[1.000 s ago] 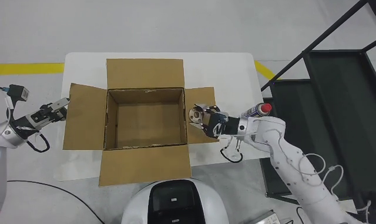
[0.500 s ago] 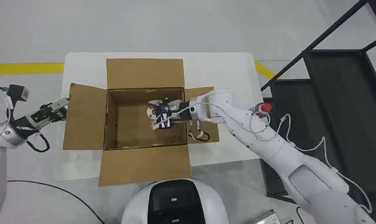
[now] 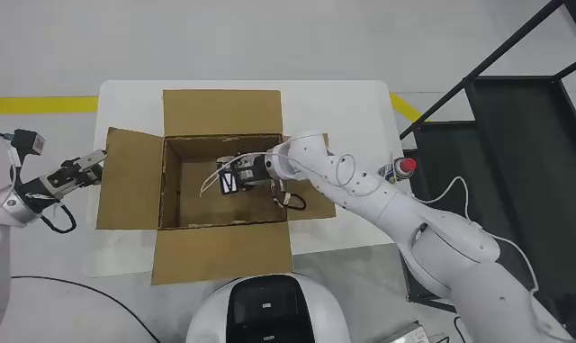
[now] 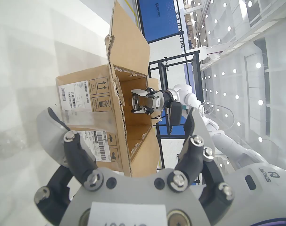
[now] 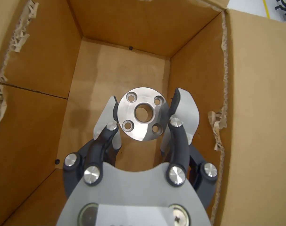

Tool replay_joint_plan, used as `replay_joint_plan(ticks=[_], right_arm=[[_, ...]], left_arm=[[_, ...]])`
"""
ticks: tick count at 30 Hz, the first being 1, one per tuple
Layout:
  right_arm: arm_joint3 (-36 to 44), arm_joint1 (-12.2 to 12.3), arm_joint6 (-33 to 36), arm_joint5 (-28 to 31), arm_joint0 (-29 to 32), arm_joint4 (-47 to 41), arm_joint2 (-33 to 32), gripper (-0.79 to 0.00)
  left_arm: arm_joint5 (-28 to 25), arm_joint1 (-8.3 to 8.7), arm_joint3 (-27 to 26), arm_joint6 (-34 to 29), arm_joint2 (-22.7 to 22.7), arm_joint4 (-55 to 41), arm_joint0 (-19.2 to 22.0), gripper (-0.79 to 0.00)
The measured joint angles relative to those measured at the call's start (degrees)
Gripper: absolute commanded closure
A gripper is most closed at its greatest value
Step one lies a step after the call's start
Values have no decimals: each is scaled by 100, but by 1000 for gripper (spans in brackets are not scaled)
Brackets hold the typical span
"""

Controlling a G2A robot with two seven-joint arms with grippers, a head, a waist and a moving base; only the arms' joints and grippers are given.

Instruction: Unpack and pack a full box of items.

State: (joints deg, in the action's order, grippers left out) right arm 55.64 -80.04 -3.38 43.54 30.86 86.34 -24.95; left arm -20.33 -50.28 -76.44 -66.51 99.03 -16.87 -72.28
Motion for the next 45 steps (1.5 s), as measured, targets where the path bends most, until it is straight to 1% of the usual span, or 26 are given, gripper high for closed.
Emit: replay_joint_plan(ticks=[3, 4, 5, 6, 7, 8, 9, 10, 11, 16, 21, 26, 29, 33, 34, 36, 37, 39, 40, 42, 43, 45], right_arm=[[-351, -175, -108, -36, -86, 70, 157, -6], [-478, -237, -150, -36, -114, 98, 208, -105], [-567, -280, -173, -32, -134, 126, 244, -142], [-649, -321, -201, -29, -151, 151, 276, -148], [-753, -373, -243, -21, -171, 183, 315, -182], [-827, -408, -269, -14, -187, 209, 341, -234], [-896, -443, -294, -11, -203, 235, 364, -332], [-984, -486, -327, -8, -223, 261, 387, -456], [-1044, -516, -353, -8, -238, 276, 400, -785], [-1325, -653, -503, 33, -315, 326, 430, -785], [-1420, -695, -776, 95, -346, 379, 397, -785], [-1311, -632, -1199, 147, -323, 475, 296, -785], [-1037, -511, -1638, 201, -300, 572, 165, -785], [-446, -222, -2380, 303, -178, 782, -123, -785], [-229, -109, -2564, 351, -101, 826, -251, -785], [136, 77, -2732, 410, 54, 875, -489, -785], [422, 210, -2734, 430, 189, 919, -675, -785], [913, 421, -2581, 426, 468, 954, -1010, -785], [1271, 563, -2418, 439, 722, 877, -1279, -785], [1894, 775, -2035, 442, 1175, 733, -1733, -785], [2374, 909, -1748, 444, 1523, 652, -2051, -785], [3128, 1101, -1316, 406, 2102, 592, -2549, -785]], left_arm=[[0, 0, 0, 0, 0, 0, 0, -785], [0, 0, 0, 0, 0, 0, 0, -785], [0, 0, 0, 0, 0, 0, 0, -785], [0, 0, 0, 0, 0, 0, 0, -785], [0, 0, 0, 0, 0, 0, 0, -785], [0, 0, 0, 0, 0, 0, 0, -785], [0, 0, 0, 0, 0, 0, 0, -785], [0, 0, 0, 0, 0, 0, 0, -785], [0, 0, 0, 0, 0, 0, 0, -785], [0, 0, 0, 0, 0, 0, 0, -785], [0, 0, 0, 0, 0, 0, 0, -785], [0, 0, 0, 0, 0, 0, 0, -785], [0, 0, 0, 0, 0, 0, 0, -785], [0, 0, 0, 0, 0, 0, 0, -785], [0, 0, 0, 0, 0, 0, 0, -785], [0, 0, 0, 0, 0, 0, 0, -785], [0, 0, 0, 0, 0, 0, 0, -785], [0, 0, 0, 0, 0, 0, 0, -785], [0, 0, 0, 0, 0, 0, 0, -785], [0, 0, 0, 0, 0, 0, 0, -785], [0, 0, 0, 0, 0, 0, 0, -785], [0, 0, 0, 0, 0, 0, 0, -785]])
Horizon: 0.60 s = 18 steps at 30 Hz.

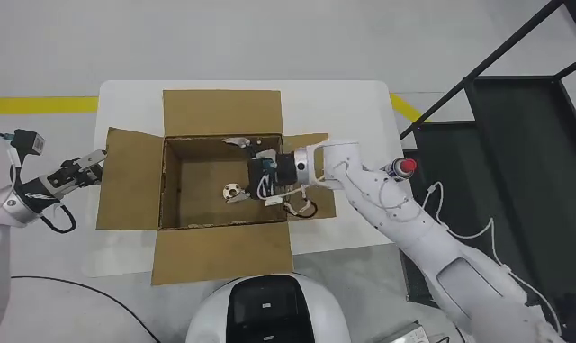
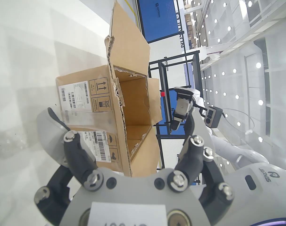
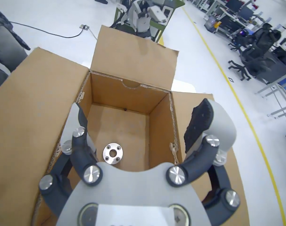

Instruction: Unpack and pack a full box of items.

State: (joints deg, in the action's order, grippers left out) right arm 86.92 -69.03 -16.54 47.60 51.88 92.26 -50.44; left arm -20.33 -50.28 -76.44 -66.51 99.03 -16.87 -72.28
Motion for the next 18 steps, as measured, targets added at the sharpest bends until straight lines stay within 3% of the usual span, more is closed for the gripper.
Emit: replay_joint_plan(ticks=[4, 7, 13, 18], right_arm=[[1521, 341, 874, -211, 1421, -17, -1138, -785], [2219, 493, 1107, -356, 2330, -92, -1864, -785], [2575, 654, 987, -753, 3770, -342, -3055, -785], [2705, 695, 741, -863, 4224, -355, -3413, -785]], left_arm=[[0, 0, 0, 0, 0, 0, 0, -785], [0, 0, 0, 0, 0, 0, 0, -785], [0, 0, 0, 0, 0, 0, 0, -785], [0, 0, 0, 0, 0, 0, 0, -785]])
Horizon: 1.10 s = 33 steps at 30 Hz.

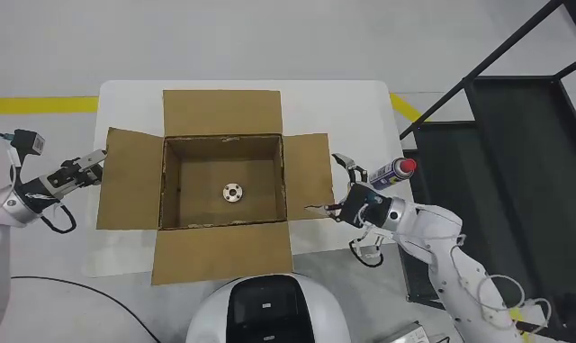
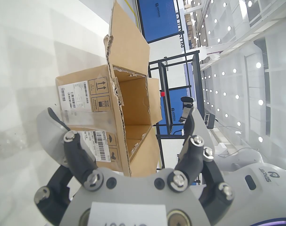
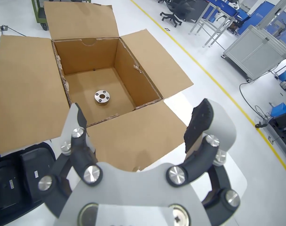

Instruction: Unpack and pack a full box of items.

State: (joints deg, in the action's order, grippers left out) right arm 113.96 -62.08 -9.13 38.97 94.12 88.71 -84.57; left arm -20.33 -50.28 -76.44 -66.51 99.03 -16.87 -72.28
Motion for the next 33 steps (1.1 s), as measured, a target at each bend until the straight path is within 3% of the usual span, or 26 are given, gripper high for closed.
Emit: replay_joint_plan(ticks=[18, 24, 33], right_arm=[[-149, 0, 84, -97, -47, -36, -32, -785], [-757, 62, 171, 21, 152, -643, -726, -785], [-1116, 204, -1039, 979, 1180, -620, -1934, -785]], left_arm=[[0, 0, 0, 0, 0, 0, 0, -785], [0, 0, 0, 0, 0, 0, 0, -785], [0, 0, 0, 0, 0, 0, 0, -785]])
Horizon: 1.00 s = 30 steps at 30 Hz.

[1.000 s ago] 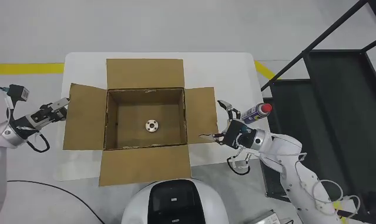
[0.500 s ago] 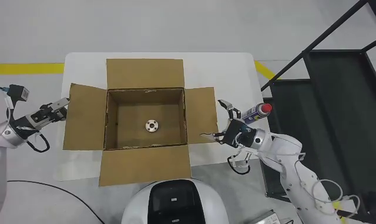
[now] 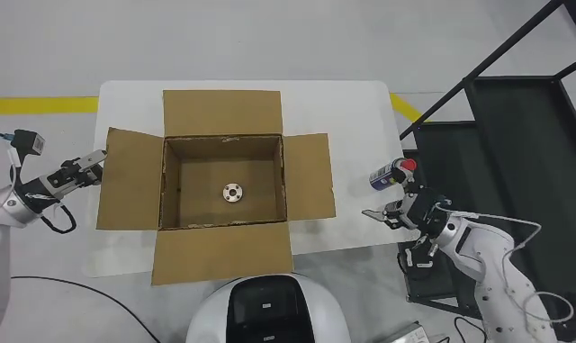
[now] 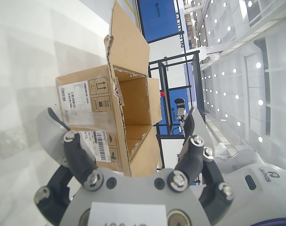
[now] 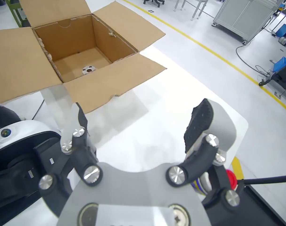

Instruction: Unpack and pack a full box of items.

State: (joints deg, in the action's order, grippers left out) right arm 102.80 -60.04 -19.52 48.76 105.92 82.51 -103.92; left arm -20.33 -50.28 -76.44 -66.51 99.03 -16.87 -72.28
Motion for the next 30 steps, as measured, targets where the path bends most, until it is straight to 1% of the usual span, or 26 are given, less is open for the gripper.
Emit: replay_joint_plan(ticks=[3, 6, 13, 24, 27, 28, 30], right_arm=[[-298, 30, 53, -130, 176, 398, -226, -785], [-612, 45, -27, -186, 242, 433, -335, -785], [-1226, 95, -33, 100, 151, 709, -241, -785], [-1229, 94, -30, 96, 145, 711, -238, -785], [-1372, 73, 51, -118, -8, 435, -217, -785], [-1480, 68, 237, -322, -110, 342, -190, -785], [-1598, 59, 488, -514, -223, 393, -94, -785]], left_arm=[[0, 0, 0, 0, 0, 0, 0, -785], [0, 0, 0, 0, 0, 0, 0, -785], [0, 0, 0, 0, 0, 0, 0, -785], [0, 0, 0, 0, 0, 0, 0, -785], [0, 0, 0, 0, 0, 0, 0, -785], [0, 0, 0, 0, 0, 0, 0, -785], [0, 0, 0, 0, 0, 0, 0, -785]])
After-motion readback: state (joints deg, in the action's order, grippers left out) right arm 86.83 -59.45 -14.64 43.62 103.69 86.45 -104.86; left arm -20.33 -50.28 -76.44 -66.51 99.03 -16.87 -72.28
